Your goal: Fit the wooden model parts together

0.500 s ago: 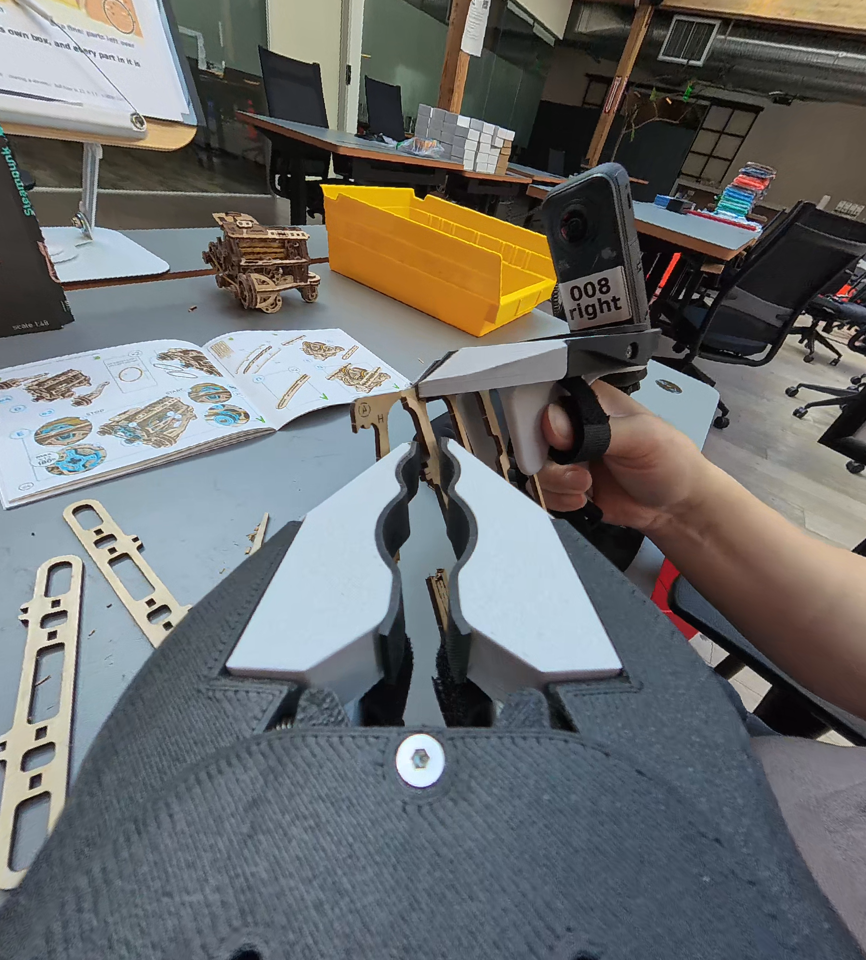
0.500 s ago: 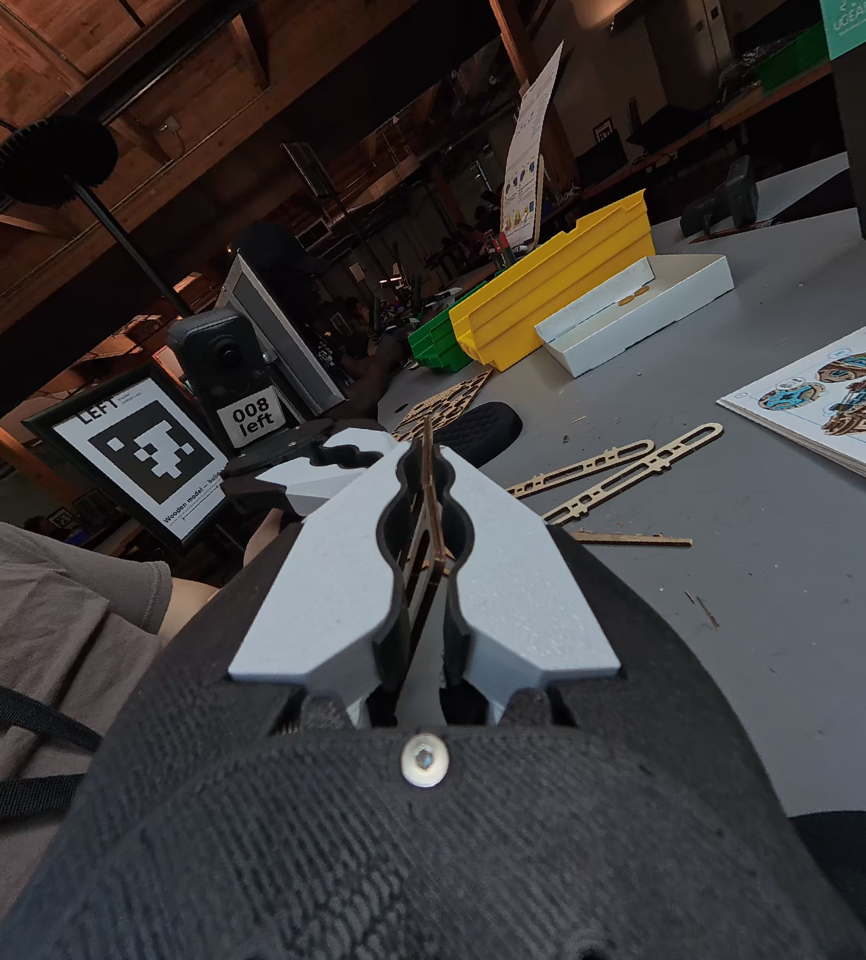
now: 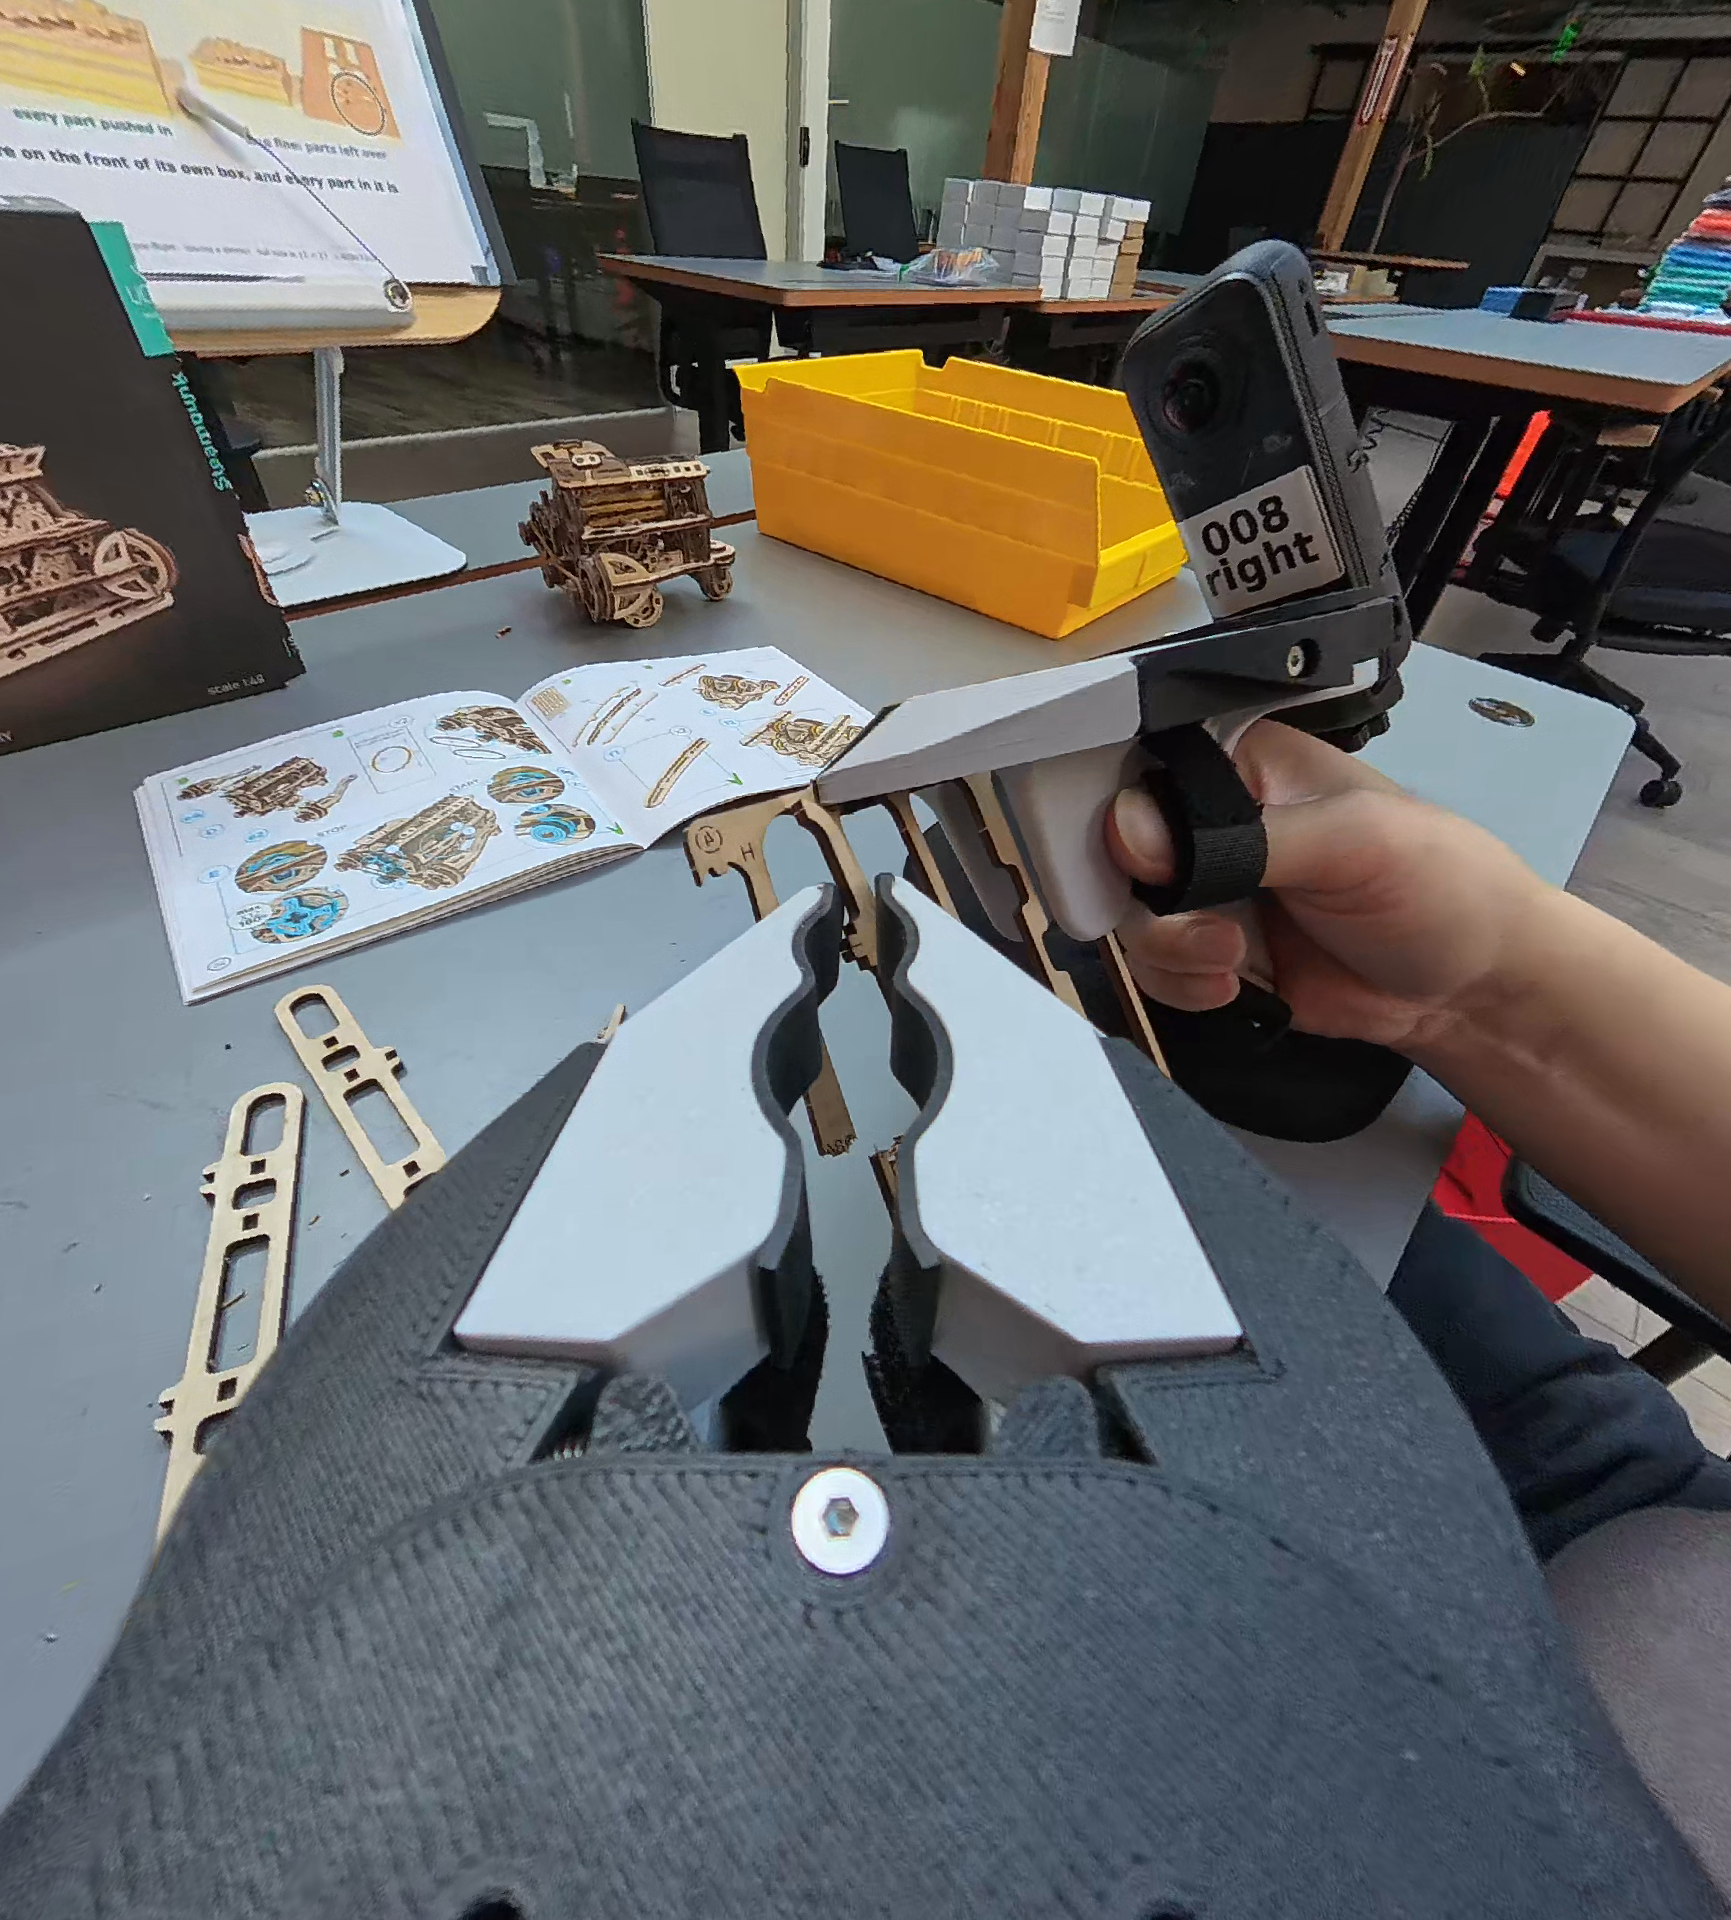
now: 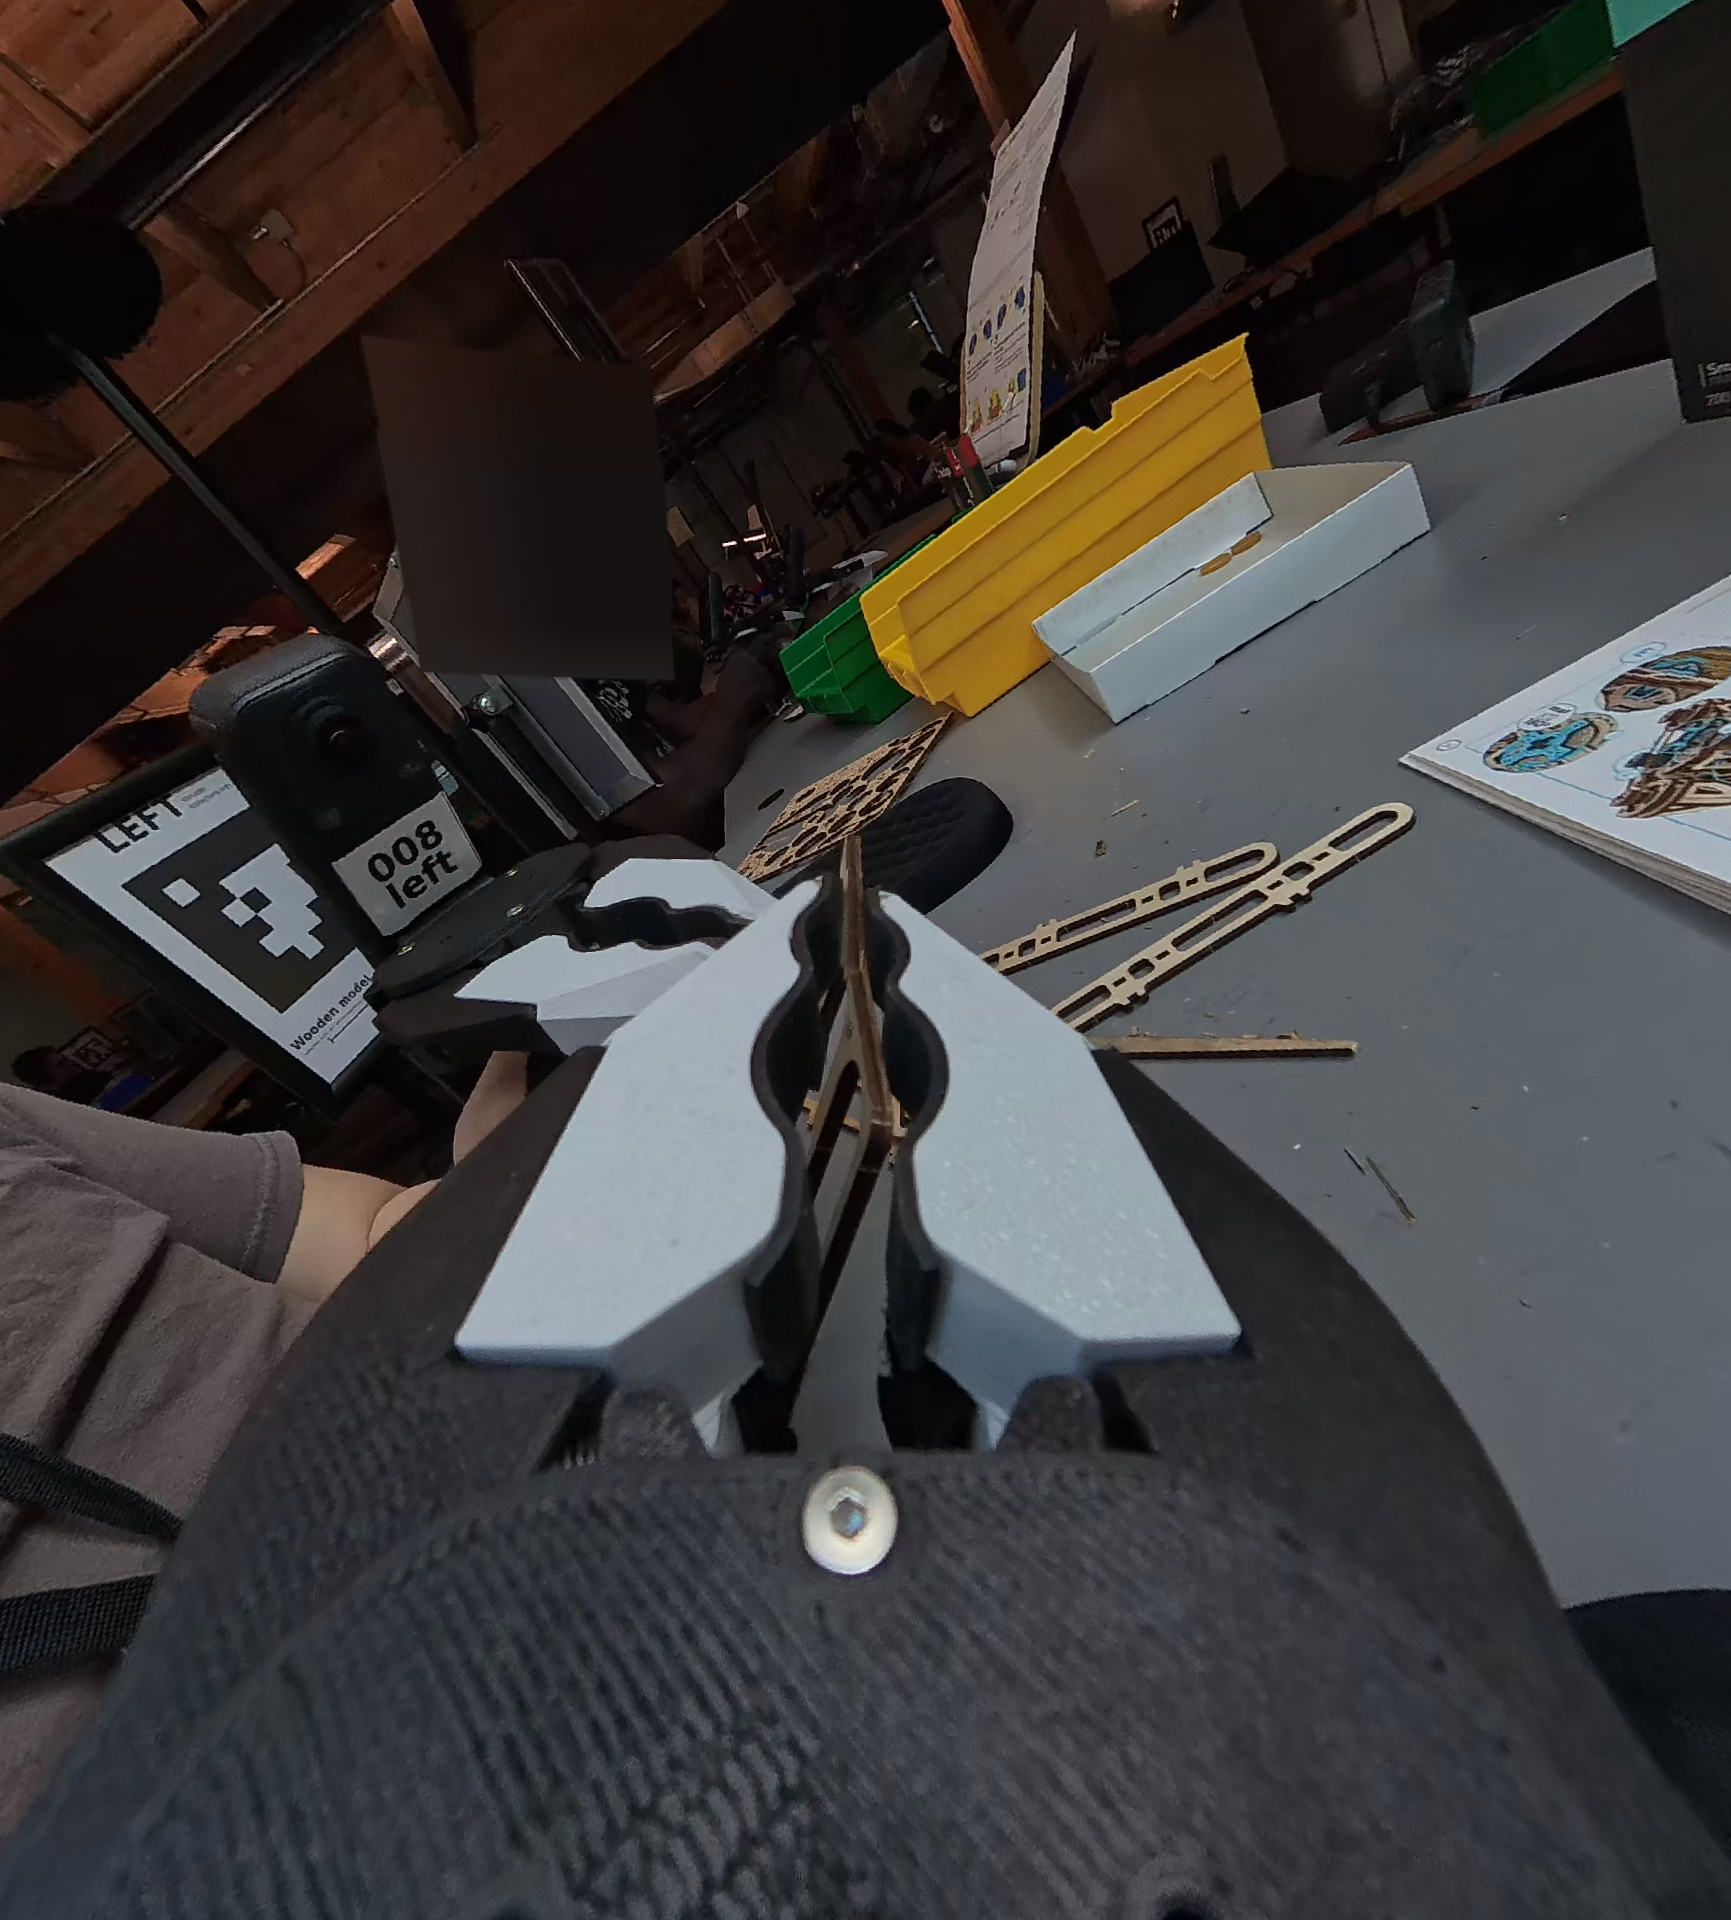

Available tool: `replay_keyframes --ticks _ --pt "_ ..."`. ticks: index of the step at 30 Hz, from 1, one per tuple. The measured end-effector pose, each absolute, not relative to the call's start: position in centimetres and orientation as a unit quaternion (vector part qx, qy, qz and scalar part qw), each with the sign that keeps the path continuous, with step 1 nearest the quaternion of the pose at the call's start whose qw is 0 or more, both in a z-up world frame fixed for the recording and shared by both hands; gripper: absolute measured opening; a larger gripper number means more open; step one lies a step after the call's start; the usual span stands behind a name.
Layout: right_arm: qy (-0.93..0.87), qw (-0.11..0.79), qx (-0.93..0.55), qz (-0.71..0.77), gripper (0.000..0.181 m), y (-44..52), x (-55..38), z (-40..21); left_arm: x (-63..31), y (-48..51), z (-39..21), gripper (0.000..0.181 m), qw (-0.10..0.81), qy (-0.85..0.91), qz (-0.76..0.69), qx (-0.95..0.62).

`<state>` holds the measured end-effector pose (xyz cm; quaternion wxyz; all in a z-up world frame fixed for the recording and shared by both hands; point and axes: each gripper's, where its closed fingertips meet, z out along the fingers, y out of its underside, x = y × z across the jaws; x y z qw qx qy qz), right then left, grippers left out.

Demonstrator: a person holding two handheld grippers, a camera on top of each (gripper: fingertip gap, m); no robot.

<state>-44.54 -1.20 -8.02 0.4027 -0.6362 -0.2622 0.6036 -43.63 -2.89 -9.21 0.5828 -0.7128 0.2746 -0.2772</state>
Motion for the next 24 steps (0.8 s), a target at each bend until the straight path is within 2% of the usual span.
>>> replay_keyframes --ticks 2,6,9,14,24 --pt "-0.263 0.399 -0.632 0.611 0.000 -1.4 -44.5 -7.9 -43.5 -3.1 -9.2 0.004 0.571 0.281 -0.299 -0.711" --pt "-0.281 0.380 -0.625 0.622 0.000 -2.3 -44.2 -8.1 -43.1 -4.6 -9.7 0.009 0.460 0.315 -0.425 -0.714" --pt "-0.290 0.370 -0.618 0.630 0.000 -2.9 -44.3 -8.0 -43.3 -5.5 -9.7 0.010 0.408 0.345 -0.454 -0.713" --pt "-0.308 0.371 -0.624 0.615 0.000 -3.1 -44.5 -8.1 -43.5 -5.5 -10.3 0.004 0.402 0.396 -0.390 -0.727" --pt "-0.317 0.368 -0.622 0.614 0.000 -3.2 -44.4 -7.7 -43.4 -5.8 -9.5 0.001 0.383 0.379 -0.445 -0.715"
